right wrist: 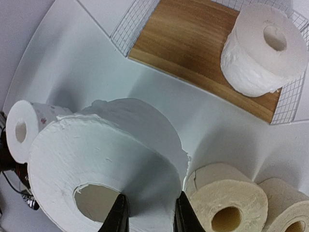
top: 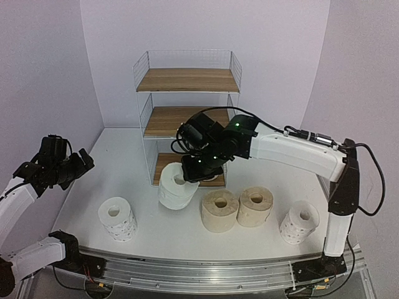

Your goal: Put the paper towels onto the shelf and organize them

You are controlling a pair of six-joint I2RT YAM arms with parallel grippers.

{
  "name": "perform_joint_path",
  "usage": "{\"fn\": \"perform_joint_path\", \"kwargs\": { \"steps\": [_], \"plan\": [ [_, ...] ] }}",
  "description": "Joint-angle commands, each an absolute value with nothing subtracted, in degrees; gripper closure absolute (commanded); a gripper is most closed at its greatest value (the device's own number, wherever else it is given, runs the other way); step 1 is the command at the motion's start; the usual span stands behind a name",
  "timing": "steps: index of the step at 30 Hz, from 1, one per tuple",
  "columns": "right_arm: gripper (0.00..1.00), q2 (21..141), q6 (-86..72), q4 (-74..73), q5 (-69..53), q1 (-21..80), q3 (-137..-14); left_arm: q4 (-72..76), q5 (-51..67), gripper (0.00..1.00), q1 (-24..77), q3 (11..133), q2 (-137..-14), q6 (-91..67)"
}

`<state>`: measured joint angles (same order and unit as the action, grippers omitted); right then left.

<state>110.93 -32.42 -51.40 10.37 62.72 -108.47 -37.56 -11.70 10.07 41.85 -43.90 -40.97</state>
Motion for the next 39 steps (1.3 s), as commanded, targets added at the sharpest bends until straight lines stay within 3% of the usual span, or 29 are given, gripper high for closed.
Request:
{"fn": "perform_joint_path", "kwargs": {
  "steps": [1,16,39],
  "plan": [
    [0.86,115.9,-31.7,-49.8,22.7,62.7,-115.8,-37.9,-12.3,0.0,10.0,42.8,-43.8,-41.3],
    [0.86,129.7,-28.5,-43.0,32.0,61.4,-125.9,-37.4,-10.9,0.0,10.0,42.6,-44.5,-40.8],
    [0.8,129.6,-28.2,-23.5,40.2,61.2,-113.8,-36.5,-9.7,0.0,10.1,42.2,-45.4,-40.3]
  ]
}}
